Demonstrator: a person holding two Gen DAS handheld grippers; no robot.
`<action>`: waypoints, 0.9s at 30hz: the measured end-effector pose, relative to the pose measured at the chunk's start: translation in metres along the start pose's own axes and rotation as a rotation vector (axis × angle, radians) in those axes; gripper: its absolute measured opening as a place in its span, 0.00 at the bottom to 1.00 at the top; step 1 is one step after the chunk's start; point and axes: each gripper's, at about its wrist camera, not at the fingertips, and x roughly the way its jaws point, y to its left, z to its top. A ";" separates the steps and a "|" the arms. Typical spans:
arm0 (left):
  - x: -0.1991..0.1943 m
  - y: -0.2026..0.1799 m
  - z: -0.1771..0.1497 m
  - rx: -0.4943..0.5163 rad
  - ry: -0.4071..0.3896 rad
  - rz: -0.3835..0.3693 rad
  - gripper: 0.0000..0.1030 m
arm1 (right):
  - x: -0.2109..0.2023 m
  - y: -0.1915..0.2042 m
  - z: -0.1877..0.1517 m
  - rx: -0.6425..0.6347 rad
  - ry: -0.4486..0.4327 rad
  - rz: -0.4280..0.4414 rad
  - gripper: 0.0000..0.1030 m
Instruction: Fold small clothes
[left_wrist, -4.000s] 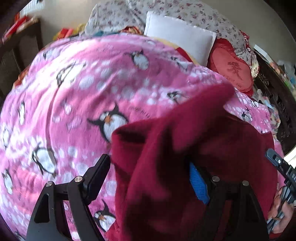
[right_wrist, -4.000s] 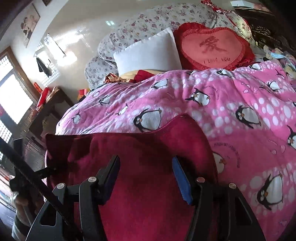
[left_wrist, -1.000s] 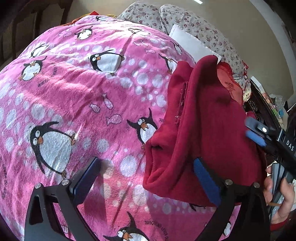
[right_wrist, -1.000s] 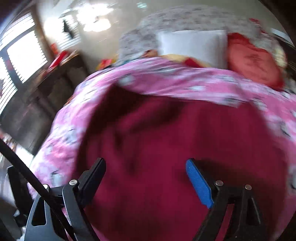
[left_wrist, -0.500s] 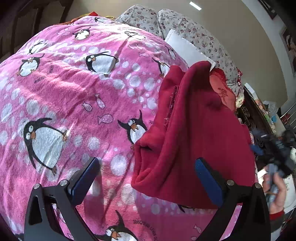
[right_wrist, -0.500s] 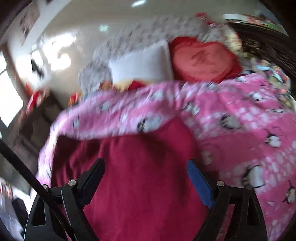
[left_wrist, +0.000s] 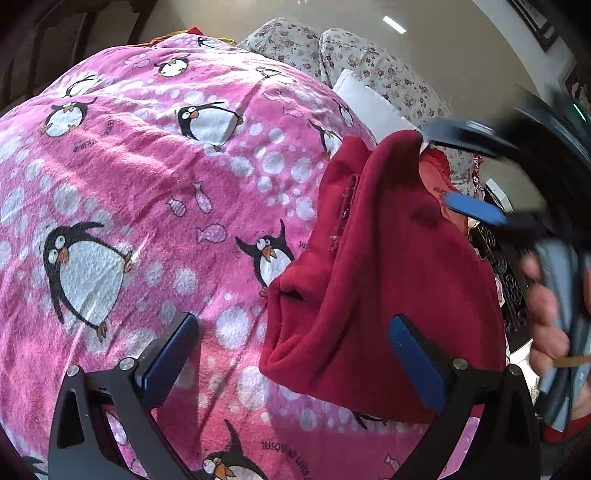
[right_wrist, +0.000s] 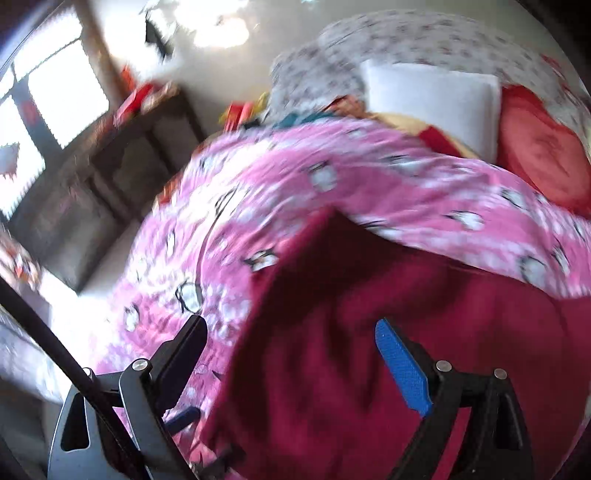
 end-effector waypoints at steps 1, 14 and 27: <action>0.000 0.000 -0.001 0.002 0.000 -0.001 1.00 | 0.011 0.008 0.002 -0.014 0.016 -0.018 0.92; 0.003 0.003 0.003 -0.008 -0.015 -0.033 1.00 | 0.077 0.018 0.010 -0.087 0.038 -0.169 0.82; -0.025 -0.032 0.004 0.119 -0.006 -0.161 0.21 | -0.011 -0.017 -0.002 -0.054 -0.088 0.035 0.15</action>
